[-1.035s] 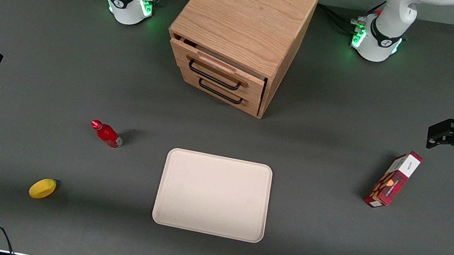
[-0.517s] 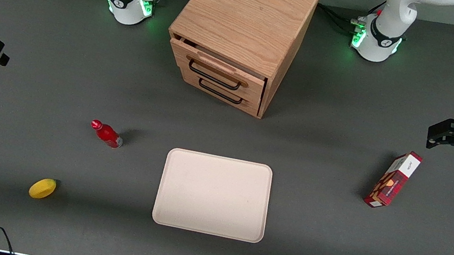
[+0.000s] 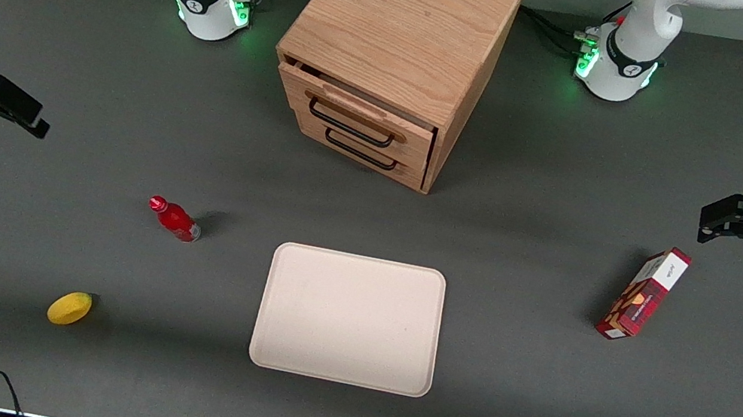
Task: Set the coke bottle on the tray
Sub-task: 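Move the open right gripper down over the red Coca-Cola bottle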
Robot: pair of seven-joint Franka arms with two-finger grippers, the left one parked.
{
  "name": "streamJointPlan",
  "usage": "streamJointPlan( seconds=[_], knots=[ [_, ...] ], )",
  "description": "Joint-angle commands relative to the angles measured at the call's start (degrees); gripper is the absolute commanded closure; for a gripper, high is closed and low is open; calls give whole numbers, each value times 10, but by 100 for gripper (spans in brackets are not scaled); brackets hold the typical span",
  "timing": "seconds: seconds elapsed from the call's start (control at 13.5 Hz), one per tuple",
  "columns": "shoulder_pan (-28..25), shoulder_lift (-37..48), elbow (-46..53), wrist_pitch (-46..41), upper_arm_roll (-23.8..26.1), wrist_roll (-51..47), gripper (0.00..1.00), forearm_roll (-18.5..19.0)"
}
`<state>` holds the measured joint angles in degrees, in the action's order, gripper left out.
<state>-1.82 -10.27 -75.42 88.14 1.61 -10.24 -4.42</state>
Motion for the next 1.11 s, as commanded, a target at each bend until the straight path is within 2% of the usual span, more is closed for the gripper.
streamJointPlan(
  seconds=[0.0,0.22,0.37,0.59,0.89,1.03],
  knots=[
    [1,-15,-24,38,6,-19,0,-11],
    [0,-26,-52,87,7,-18,0,-9],
    [-8,-11,-119,144,7,-18,0,-4],
    [-30,8,-188,176,9,-19,0,30],
    [-30,33,-274,239,33,-27,0,63],
    [-30,40,-313,274,40,-28,0,66]
  ],
)
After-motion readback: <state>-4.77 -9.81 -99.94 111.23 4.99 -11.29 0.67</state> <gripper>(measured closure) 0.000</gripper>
